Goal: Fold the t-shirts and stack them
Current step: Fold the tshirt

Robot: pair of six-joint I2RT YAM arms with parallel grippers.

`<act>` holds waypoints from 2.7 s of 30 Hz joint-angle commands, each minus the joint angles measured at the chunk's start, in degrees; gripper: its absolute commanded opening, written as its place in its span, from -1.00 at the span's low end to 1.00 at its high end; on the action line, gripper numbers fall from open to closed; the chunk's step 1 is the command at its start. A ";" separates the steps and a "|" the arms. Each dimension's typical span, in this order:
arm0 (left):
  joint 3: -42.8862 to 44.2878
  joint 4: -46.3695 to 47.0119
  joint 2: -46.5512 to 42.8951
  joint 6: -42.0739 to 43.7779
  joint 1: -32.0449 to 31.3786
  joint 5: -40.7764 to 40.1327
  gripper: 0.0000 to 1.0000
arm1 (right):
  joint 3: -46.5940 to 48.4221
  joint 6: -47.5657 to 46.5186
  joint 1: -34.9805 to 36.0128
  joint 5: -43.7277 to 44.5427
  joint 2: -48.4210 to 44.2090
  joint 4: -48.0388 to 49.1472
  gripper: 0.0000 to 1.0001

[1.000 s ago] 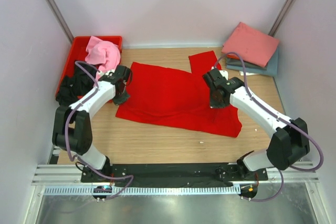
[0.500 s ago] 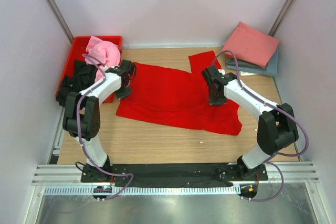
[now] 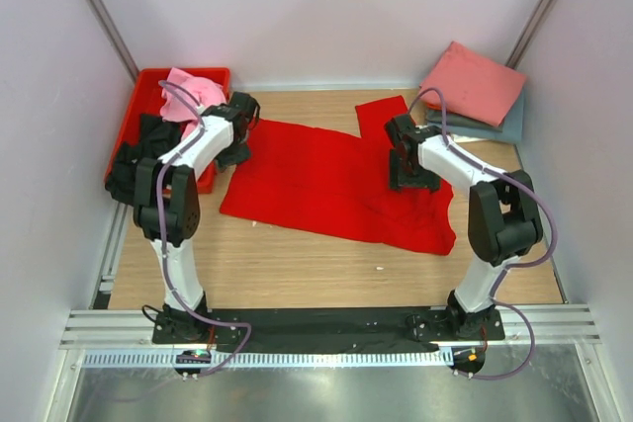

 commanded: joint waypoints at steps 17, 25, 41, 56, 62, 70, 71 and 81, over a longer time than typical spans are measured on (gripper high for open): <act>-34.85 14.07 -28.51 0.26 -1.32 11.05 0.22 | -21.71 7.49 -1.49 -9.47 -27.33 9.08 0.75; -41.45 22.96 -27.63 -1.32 -1.32 9.84 0.28 | -27.61 10.74 -1.49 -12.03 -31.30 11.55 0.75; -41.02 29.65 -19.90 -1.69 -1.41 3.67 -0.99 | -30.96 13.82 -5.35 -14.84 -19.53 22.62 0.76; -54.02 15.06 -48.44 -5.55 -3.52 10.51 -1.00 | -31.31 12.06 -9.66 -7.11 -17.75 19.64 0.77; -46.16 7.60 -55.40 -3.80 -3.61 13.78 0.09 | -22.82 9.52 -9.49 -7.11 -27.51 14.11 0.78; -24.32 -3.32 -54.43 13.77 -3.52 10.09 0.50 | 8.17 1.08 -9.49 -15.54 -7.46 12.08 0.82; -24.58 -2.44 -54.69 15.18 -3.52 9.91 0.50 | 11.90 0.64 -9.49 -15.37 -4.00 11.38 0.81; -31.44 2.39 -56.54 16.25 -3.52 2.62 0.34 | 71.84 -2.17 -9.49 -7.20 40.22 2.14 0.74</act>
